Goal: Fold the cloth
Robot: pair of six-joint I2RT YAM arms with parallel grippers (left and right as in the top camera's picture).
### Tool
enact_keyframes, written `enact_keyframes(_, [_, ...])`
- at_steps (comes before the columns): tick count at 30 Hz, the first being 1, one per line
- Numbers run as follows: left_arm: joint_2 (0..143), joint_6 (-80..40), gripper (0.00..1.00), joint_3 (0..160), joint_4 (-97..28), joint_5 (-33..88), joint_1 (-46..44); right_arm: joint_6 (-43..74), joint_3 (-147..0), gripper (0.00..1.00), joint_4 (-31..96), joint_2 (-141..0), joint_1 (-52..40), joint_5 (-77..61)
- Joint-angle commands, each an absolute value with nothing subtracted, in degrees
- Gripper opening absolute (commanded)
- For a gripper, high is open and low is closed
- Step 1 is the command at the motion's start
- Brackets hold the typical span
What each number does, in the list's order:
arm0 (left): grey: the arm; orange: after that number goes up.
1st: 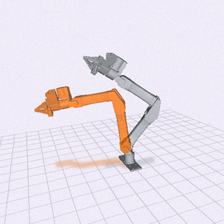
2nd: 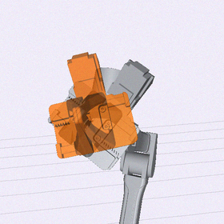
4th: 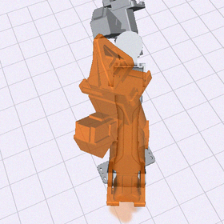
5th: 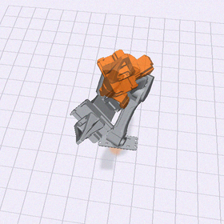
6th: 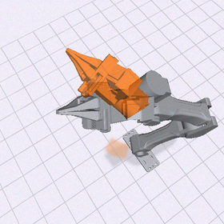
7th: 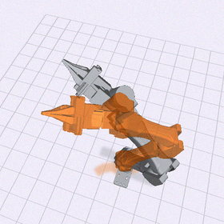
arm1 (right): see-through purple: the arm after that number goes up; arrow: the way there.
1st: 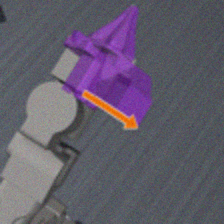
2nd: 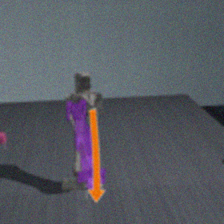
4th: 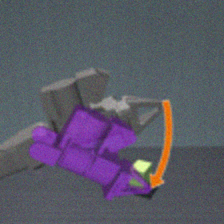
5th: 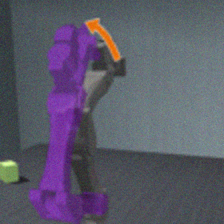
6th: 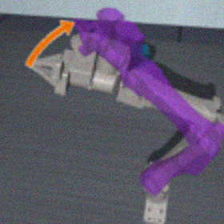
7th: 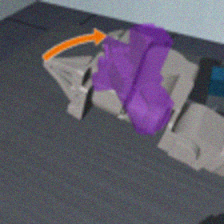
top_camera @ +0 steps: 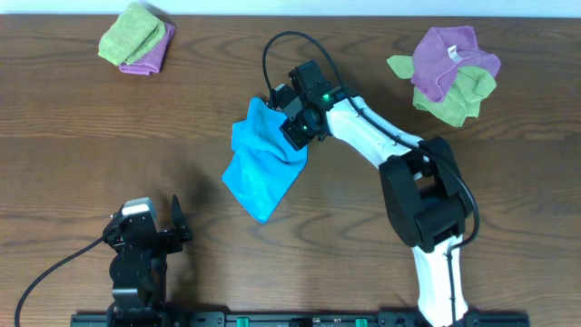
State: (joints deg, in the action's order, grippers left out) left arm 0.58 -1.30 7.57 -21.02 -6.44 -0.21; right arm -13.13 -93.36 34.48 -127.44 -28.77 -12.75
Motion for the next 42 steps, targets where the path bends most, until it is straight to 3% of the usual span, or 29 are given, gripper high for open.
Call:
enact_keyframes(1, [0.3,-1.28,0.96,6.42,-21.61,-7.03,0.03,-14.41,-93.41,0.01,33.95,-129.51,-28.56,-9.34])
enact_keyframes(9, [0.3,-1.28,0.95,6.42,-21.58,-7.03,0.03,-11.51,-93.41,0.01,35.62,-133.16,-27.46,4.58])
enact_keyframes(15, [0.3,-1.3,0.95,6.42,-21.61,-7.03,0.03,-7.05,-93.41,0.01,39.33,-133.21,-21.45,16.14])
enact_keyframes(22, [0.3,-1.28,0.95,6.42,-21.58,-7.03,0.03,-4.08,-93.41,0.01,44.88,-133.21,-13.63,16.03])
enact_keyframes(30, [0.3,-1.28,0.95,6.42,-21.61,-7.03,0.03,-3.75,-93.86,0.01,49.69,-131.68,-12.91,11.4])
enact_keyframes(42, [0.3,-1.28,0.95,6.42,-21.58,-7.03,0.03,-5.23,-94.06,0.01,46.26,-110.67,-12.69,10.33])
